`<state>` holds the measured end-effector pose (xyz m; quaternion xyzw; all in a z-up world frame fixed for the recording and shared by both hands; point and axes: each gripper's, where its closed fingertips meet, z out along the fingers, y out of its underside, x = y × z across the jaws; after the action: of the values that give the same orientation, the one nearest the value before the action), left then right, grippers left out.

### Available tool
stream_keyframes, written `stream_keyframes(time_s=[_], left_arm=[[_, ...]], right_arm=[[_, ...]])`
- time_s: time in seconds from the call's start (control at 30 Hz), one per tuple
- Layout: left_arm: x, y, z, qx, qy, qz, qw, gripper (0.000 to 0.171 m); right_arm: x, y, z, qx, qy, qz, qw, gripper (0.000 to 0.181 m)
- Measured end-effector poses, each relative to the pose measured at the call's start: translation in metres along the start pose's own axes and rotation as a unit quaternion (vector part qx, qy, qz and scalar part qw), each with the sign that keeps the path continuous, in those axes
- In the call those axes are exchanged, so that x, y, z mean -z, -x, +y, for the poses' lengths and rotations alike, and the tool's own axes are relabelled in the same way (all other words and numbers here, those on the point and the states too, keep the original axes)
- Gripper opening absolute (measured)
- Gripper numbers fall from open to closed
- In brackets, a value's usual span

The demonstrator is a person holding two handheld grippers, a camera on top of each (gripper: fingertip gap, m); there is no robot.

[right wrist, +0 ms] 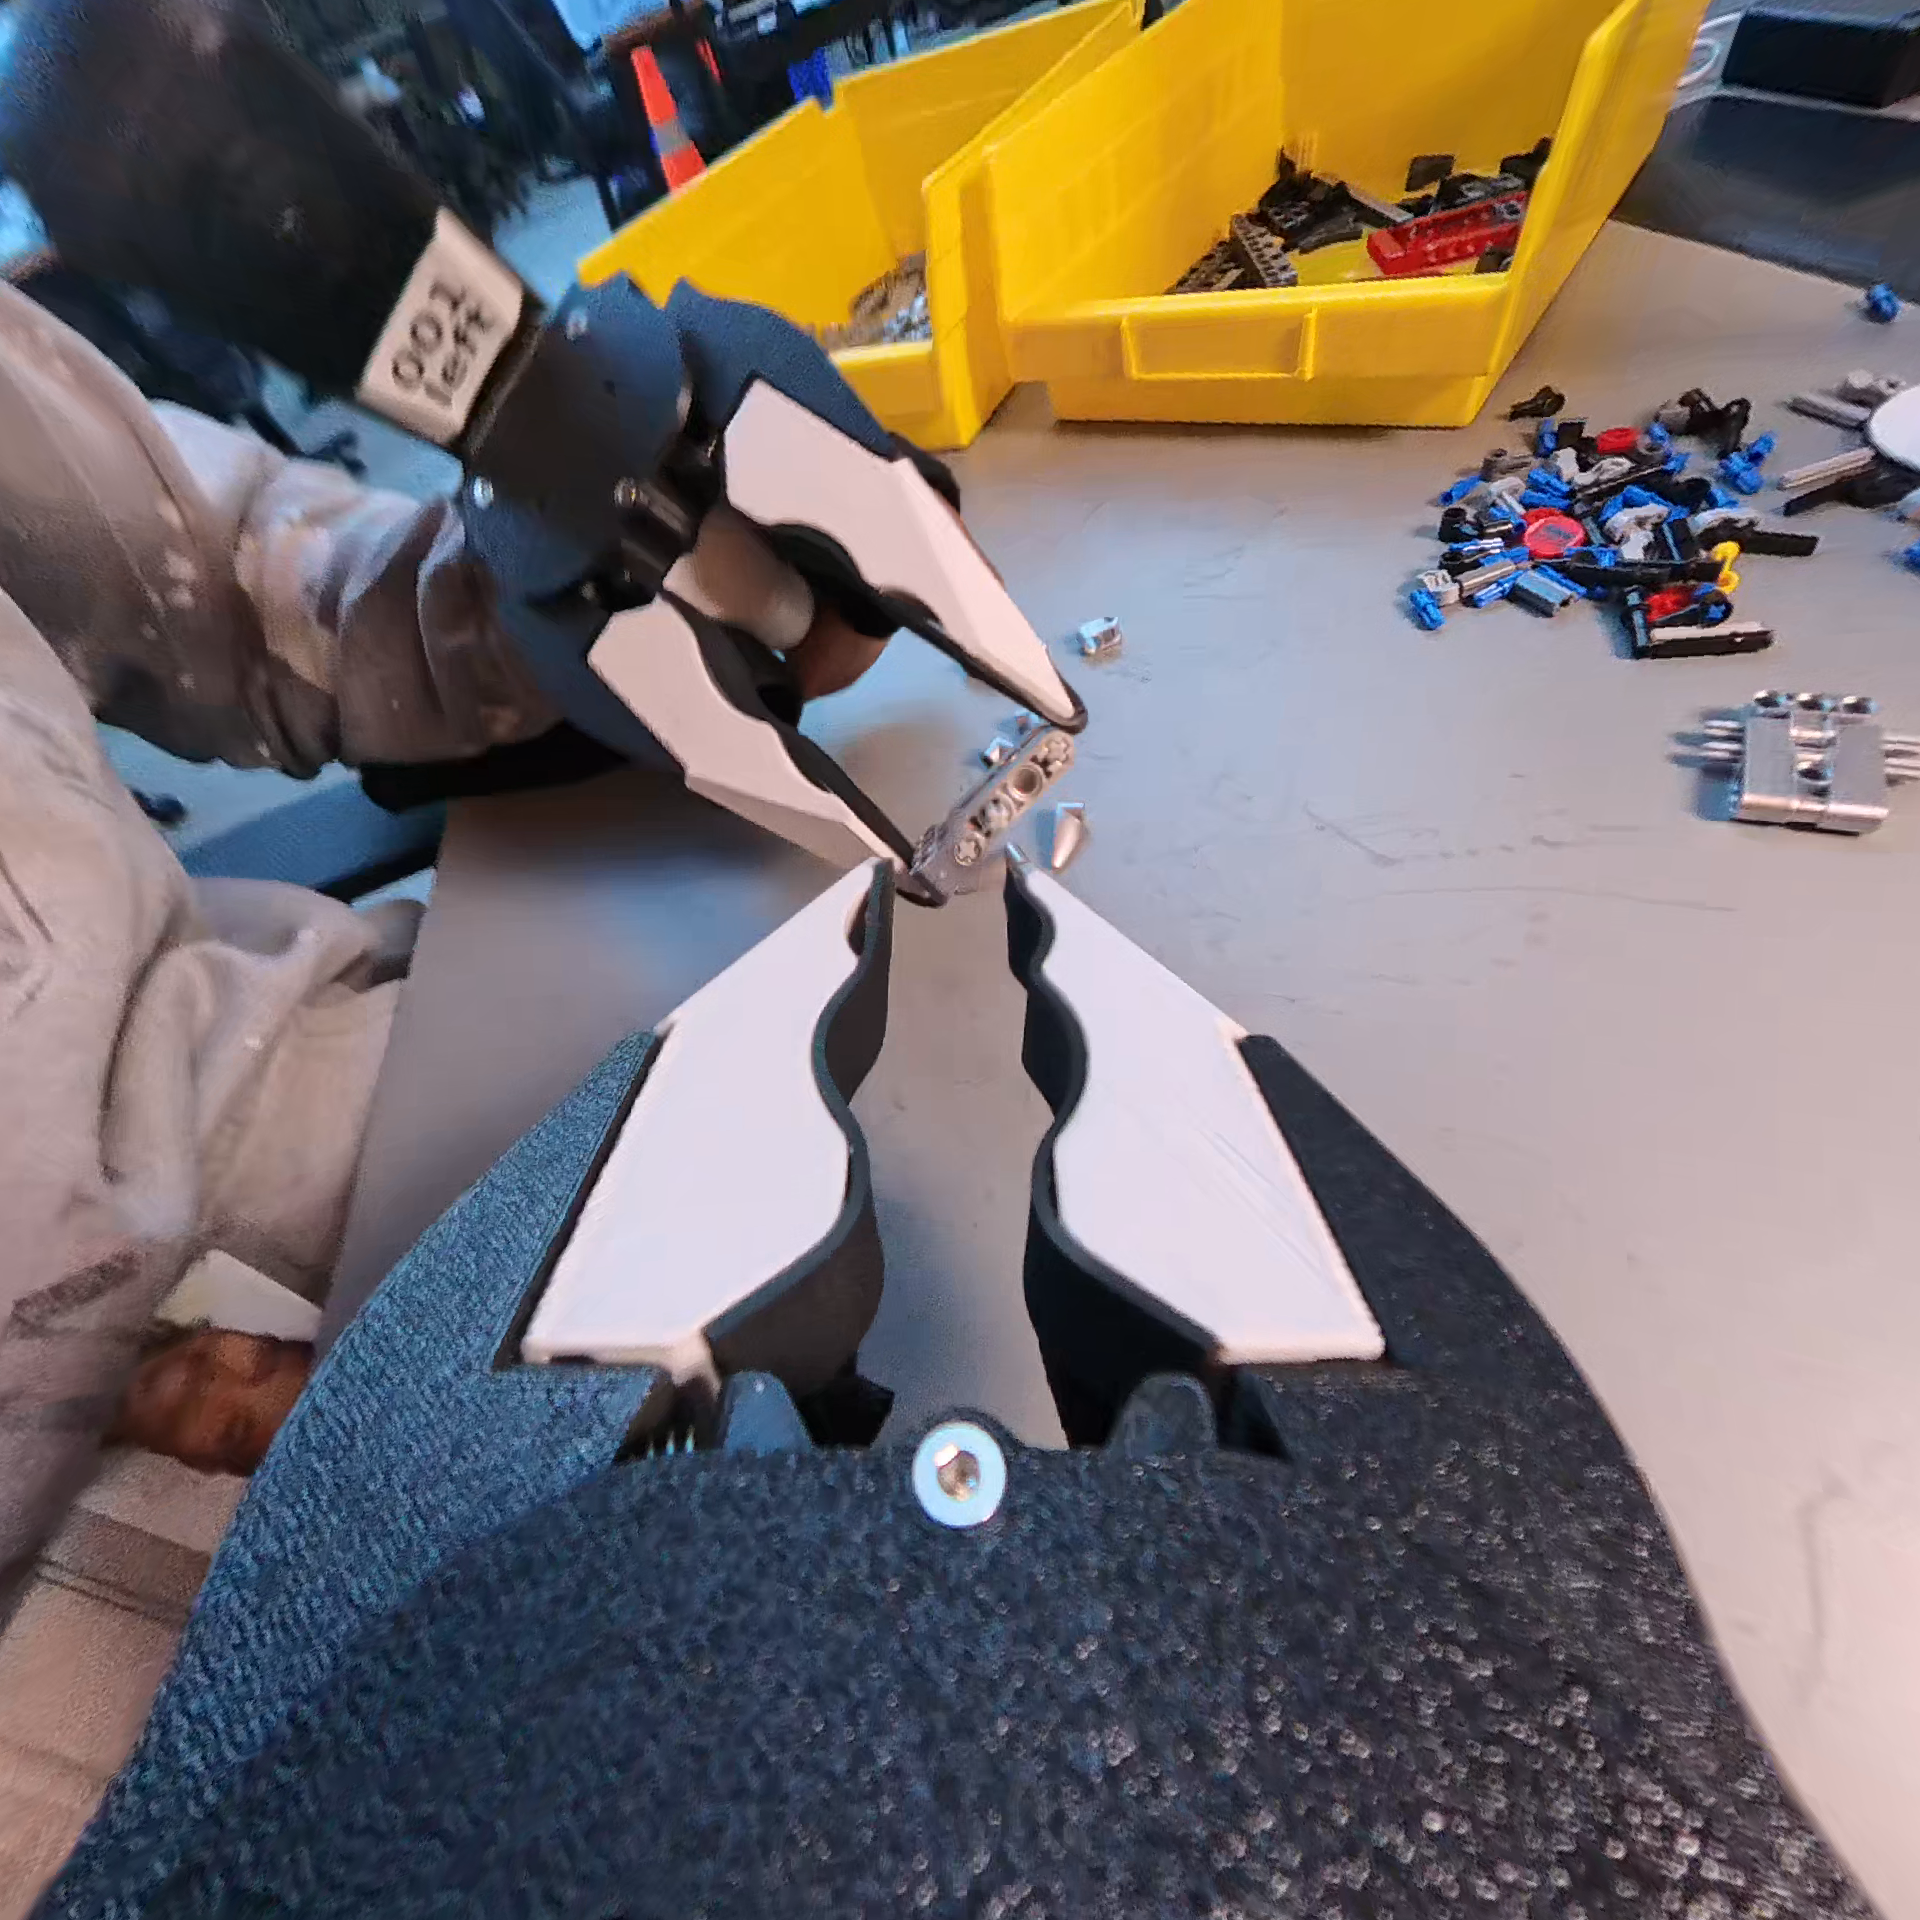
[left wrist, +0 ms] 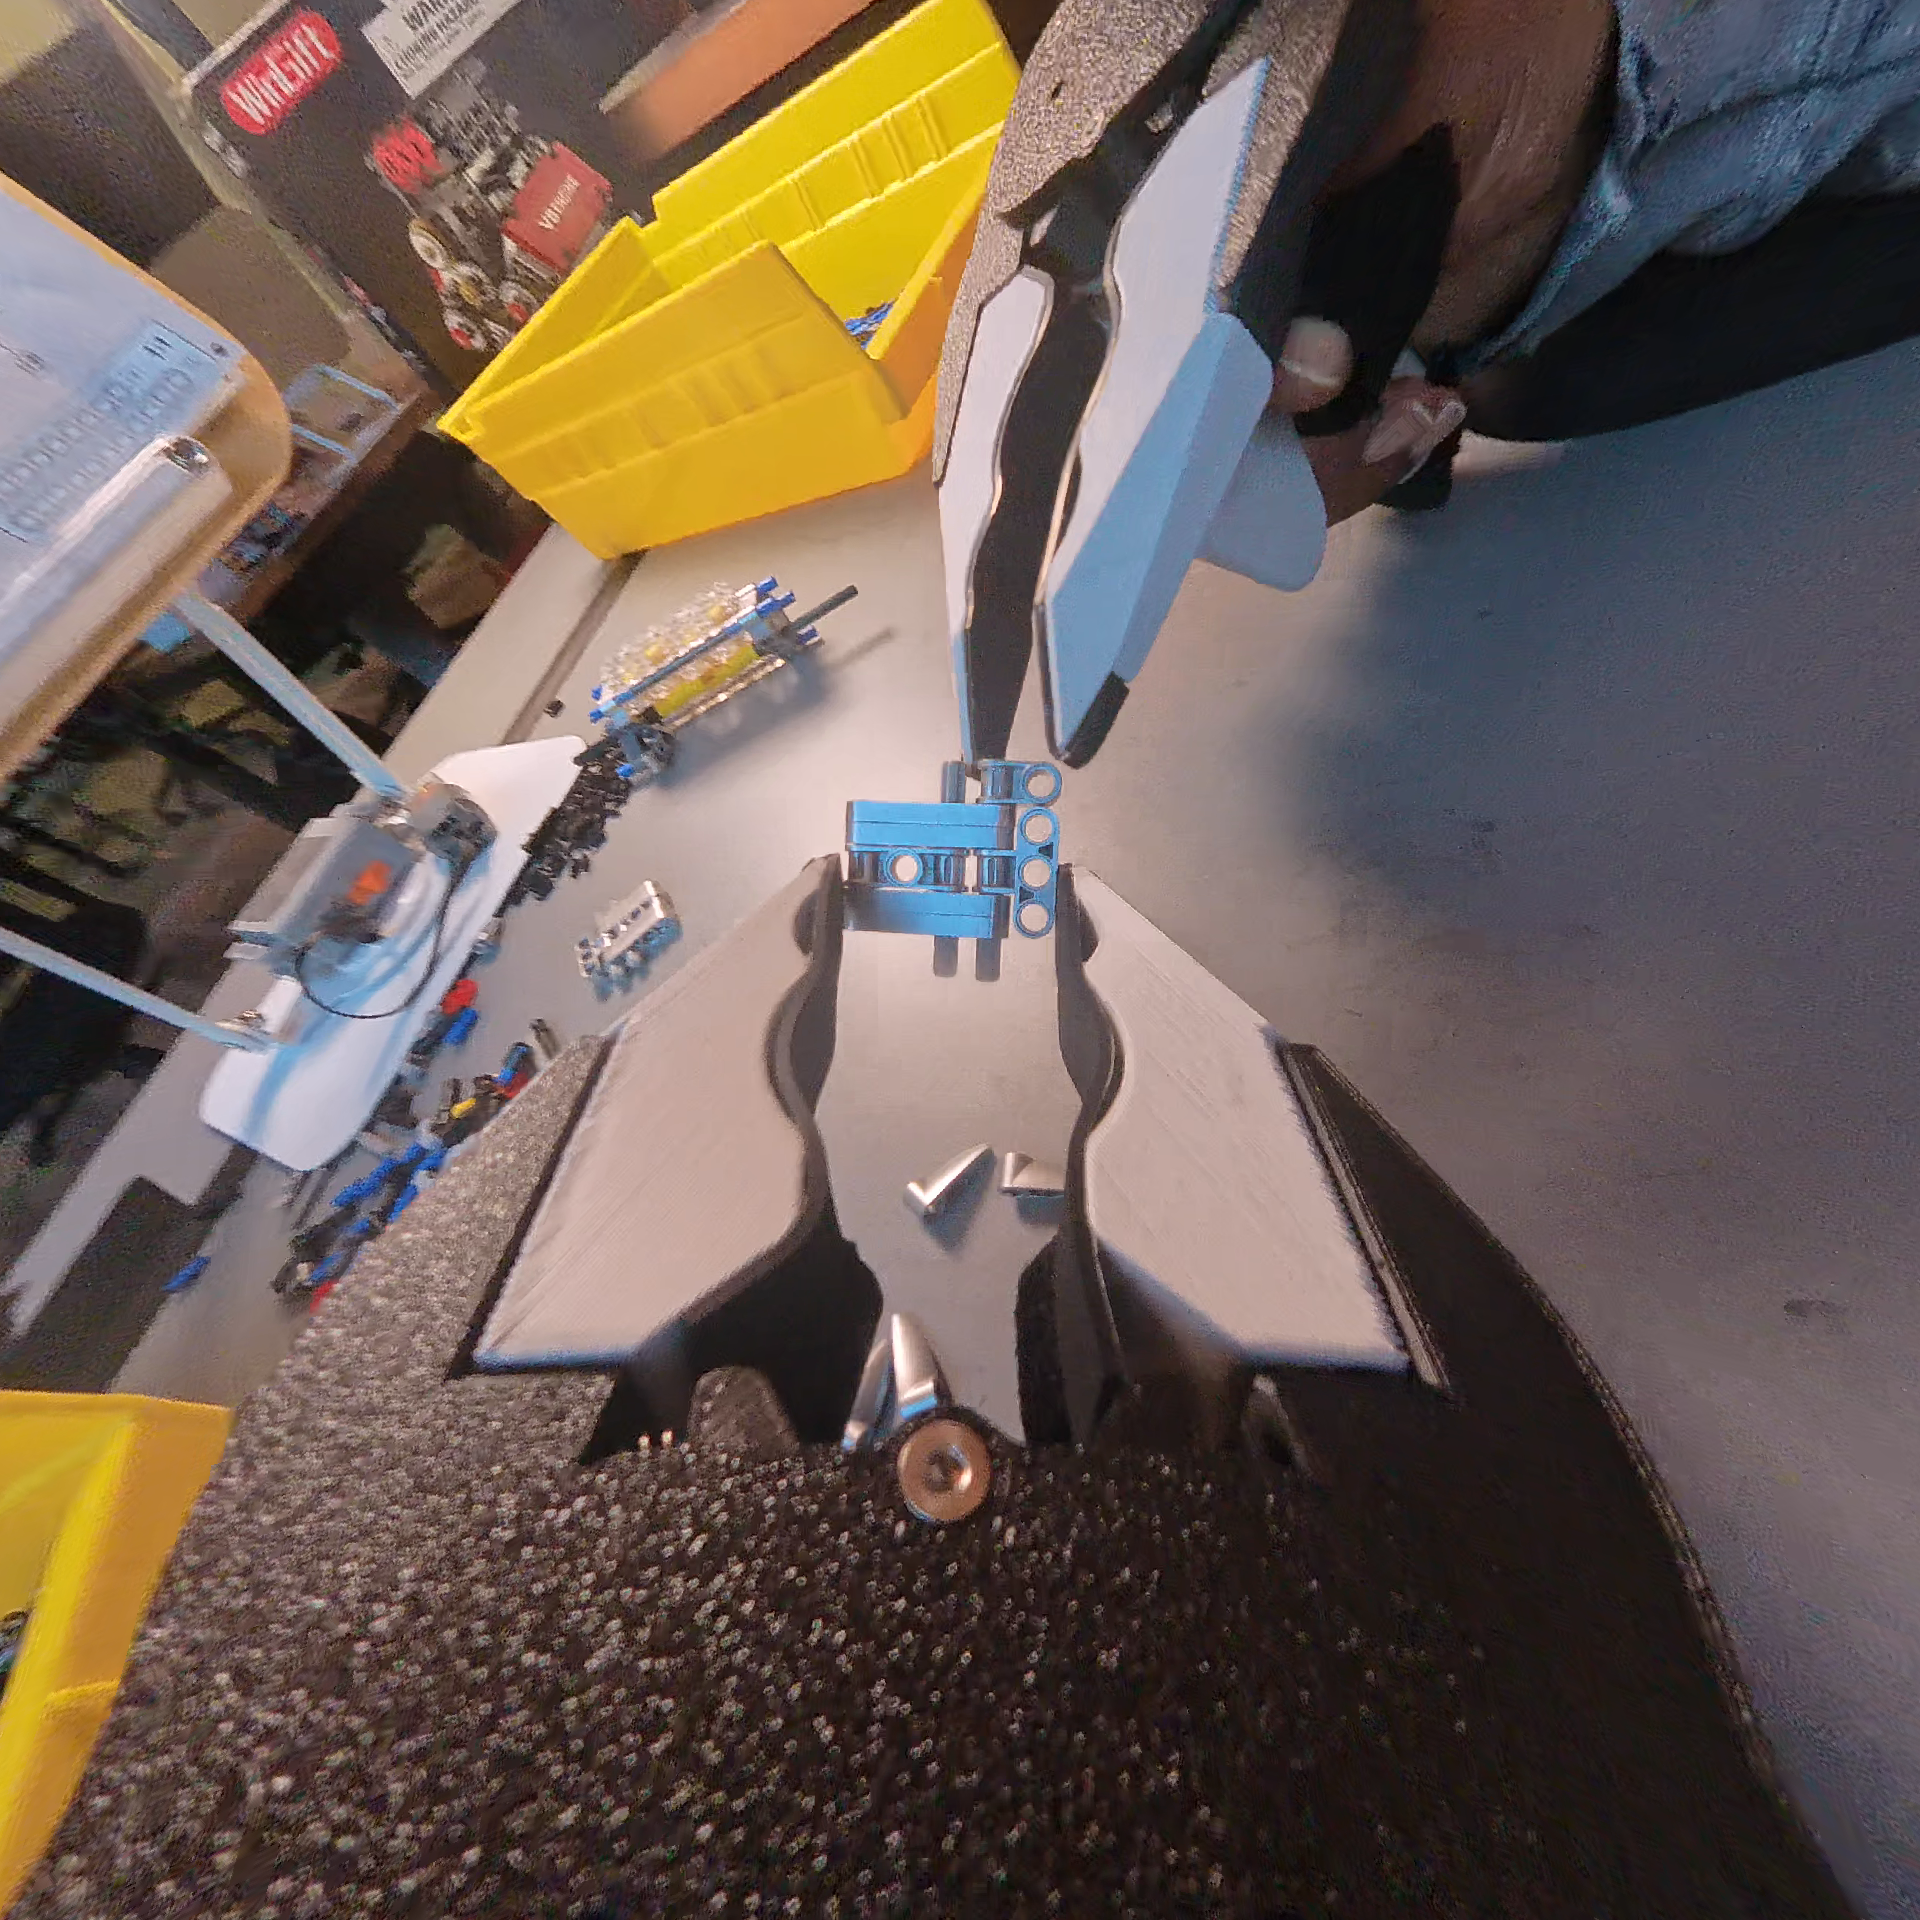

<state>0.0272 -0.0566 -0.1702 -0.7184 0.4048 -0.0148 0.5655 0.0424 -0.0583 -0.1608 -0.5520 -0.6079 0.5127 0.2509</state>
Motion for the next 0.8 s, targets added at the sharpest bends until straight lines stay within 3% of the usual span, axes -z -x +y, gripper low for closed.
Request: stream_keyframes(time_s=[0.13,0.43,0.63,0.8], left_arm=[[-0.001,0.007,0.0,-0.058,0.014,-0.053,0.997,0.039],[-0.003,0.008,0.003,-0.113,0.033,-0.085,0.989,0.039],[0.007,0.011,-0.008,0.047,-0.048,-0.015,0.998,0.048],[0.021,-0.015,-0.022,0.206,-0.102,0.165,0.959,0.038]], right_arm=[[-0.003,-0.002,-0.006,-0.051,-0.022,-0.011,0.998,0.012],[-0.007,-0.006,-0.004,-0.043,-0.011,0.013,0.999,0.008],[0.003,0.001,-0.006,0.037,-0.01,0.01,0.999,0.006],[0.006,0.029,-0.012,0.138,-0.025,-0.031,0.99,0.006]])
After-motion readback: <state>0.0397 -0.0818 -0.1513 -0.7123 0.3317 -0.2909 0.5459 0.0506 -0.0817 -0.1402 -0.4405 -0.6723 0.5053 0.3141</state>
